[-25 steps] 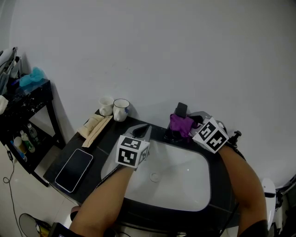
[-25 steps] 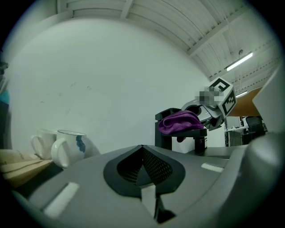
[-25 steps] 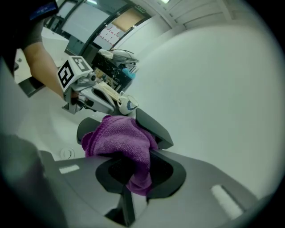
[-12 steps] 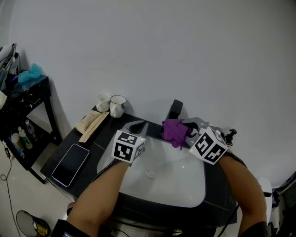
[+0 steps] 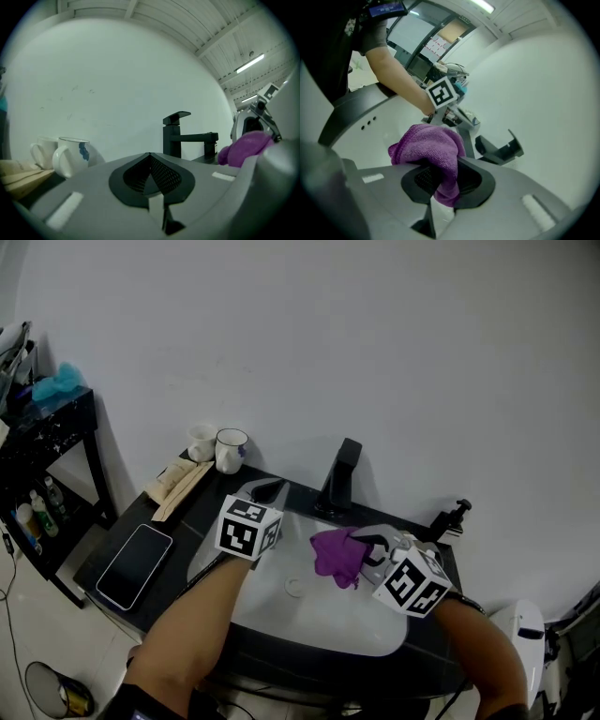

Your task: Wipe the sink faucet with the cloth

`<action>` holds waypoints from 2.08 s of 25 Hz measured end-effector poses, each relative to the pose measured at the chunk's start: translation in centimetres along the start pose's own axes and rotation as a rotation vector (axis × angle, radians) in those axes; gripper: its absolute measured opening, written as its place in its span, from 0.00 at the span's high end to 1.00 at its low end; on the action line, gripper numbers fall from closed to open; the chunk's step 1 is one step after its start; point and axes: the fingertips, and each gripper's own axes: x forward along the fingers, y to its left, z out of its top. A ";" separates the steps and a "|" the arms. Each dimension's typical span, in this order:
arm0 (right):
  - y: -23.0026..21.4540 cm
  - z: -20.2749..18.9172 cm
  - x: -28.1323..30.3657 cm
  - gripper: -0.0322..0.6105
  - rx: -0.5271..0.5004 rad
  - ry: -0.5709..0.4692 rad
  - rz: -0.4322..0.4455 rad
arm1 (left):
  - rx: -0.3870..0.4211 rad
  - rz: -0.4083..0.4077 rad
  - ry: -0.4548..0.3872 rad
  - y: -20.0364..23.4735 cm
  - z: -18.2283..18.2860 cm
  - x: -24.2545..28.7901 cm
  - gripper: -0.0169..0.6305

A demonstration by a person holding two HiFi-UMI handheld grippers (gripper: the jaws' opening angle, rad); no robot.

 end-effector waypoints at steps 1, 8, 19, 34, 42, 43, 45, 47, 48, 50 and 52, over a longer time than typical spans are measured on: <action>0.1 -1.0 0.9 0.85 0.016 0.018 -0.006 | 0.003 -0.001 0.001 -0.1 0.0 0.0 0.95; -6.9 -3.6 4.6 0.85 0.228 -0.004 -0.230 | 0.009 -0.003 -0.003 -0.3 0.0 0.2 0.95; -10.5 -4.3 7.2 0.85 0.299 -0.007 -0.364 | -0.005 -0.007 -0.014 -0.5 0.3 0.3 0.95; -6.6 -7.0 10.5 0.85 0.250 0.140 -0.226 | -0.010 -0.009 -0.007 -0.5 0.2 0.3 0.95; -7.4 -6.2 6.9 0.84 0.296 0.076 -0.260 | -0.016 -0.003 -0.005 -0.1 0.1 0.2 0.95; -7.9 -6.2 5.9 0.84 0.297 0.067 -0.279 | -0.016 -0.001 -0.004 -0.1 0.1 0.2 0.95; -9.8 -6.5 3.7 0.84 0.299 0.055 -0.332 | -0.017 0.003 -0.003 0.0 0.1 0.1 0.95; -12.8 -6.9 1.3 0.84 0.297 0.053 -0.406 | -0.017 0.004 0.000 -0.1 0.1 0.1 0.95; -14.5 -7.0 0.1 0.84 0.294 0.053 -0.450 | -0.015 0.003 0.003 -0.2 0.1 0.1 0.95; -18.0 -6.7 -1.9 0.84 0.298 0.044 -0.532 | -0.011 -0.001 0.006 -0.4 0.0 0.1 0.95; -20.9 -6.3 -3.1 0.84 0.312 0.035 -0.589 | -0.014 -0.001 0.004 -0.4 0.1 0.1 0.95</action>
